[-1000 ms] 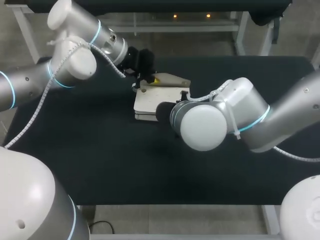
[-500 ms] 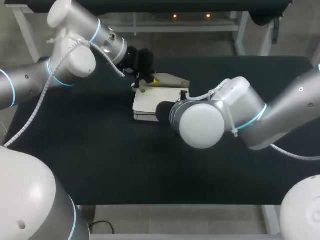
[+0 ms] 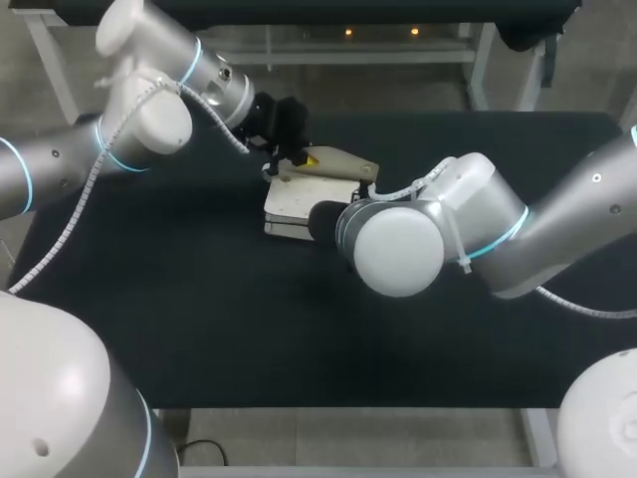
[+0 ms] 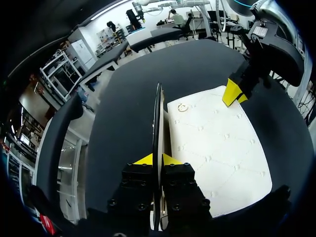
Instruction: Pick up the bag, open it, inspect its contents, close it, and place it on the opposite side
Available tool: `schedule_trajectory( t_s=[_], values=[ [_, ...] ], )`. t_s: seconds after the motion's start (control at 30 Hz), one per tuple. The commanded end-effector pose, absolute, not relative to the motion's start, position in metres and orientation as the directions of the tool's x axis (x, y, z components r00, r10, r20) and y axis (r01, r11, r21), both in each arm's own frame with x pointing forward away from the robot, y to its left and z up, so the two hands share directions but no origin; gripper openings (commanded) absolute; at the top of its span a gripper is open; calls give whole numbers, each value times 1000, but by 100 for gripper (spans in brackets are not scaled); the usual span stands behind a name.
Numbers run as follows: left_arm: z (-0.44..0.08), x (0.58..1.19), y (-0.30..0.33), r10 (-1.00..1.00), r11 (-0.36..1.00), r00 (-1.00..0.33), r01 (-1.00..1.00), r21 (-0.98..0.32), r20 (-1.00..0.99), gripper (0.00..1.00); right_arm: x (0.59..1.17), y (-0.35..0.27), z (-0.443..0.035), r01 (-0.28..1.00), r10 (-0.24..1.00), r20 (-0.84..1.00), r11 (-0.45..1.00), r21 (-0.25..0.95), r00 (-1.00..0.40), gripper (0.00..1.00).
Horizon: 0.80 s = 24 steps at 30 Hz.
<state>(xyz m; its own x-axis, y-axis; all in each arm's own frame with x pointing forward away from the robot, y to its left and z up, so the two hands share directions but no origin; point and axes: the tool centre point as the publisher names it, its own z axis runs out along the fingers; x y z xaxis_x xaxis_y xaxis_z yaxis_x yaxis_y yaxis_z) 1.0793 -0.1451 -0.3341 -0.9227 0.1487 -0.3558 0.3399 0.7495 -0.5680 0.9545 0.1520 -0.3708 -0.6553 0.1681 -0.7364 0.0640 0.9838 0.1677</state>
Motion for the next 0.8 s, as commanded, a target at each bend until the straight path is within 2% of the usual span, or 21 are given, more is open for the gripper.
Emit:
schedule_trajectory(
  t_s=[0.03,0.2,0.53,0.6,0.67,0.7,0.77,0.8],
  values=[
    [-339,1066,-139,134,732,-900,372,-570,-416,0,953,148,-376,50,176,-753,981,187,-634,0],
    [-341,1055,-136,138,693,-863,435,-575,-487,0,953,148,-376,50,176,-753,981,187,-634,0],
    [-341,1040,-140,171,701,-814,496,-512,-555,0,953,148,-376,50,176,-753,981,187,-634,0],
    [-339,1040,-140,162,702,-816,490,-517,-554,31,953,148,-376,50,176,-753,981,187,-634,0],
    [-334,1042,-138,150,702,-822,480,-526,-549,54,953,148,-376,50,176,-753,981,187,-634,0],
    [-331,1043,-137,144,699,-824,477,-533,-548,74,953,148,-376,50,176,-753,981,187,-634,0],
    [-325,1044,-134,139,694,-829,472,-544,-542,85,953,148,-376,50,176,-753,981,187,-634,0],
    [-323,1045,-133,136,689,-829,473,-550,-542,86,953,148,-376,50,176,-753,981,187,-634,0]
  ],
)
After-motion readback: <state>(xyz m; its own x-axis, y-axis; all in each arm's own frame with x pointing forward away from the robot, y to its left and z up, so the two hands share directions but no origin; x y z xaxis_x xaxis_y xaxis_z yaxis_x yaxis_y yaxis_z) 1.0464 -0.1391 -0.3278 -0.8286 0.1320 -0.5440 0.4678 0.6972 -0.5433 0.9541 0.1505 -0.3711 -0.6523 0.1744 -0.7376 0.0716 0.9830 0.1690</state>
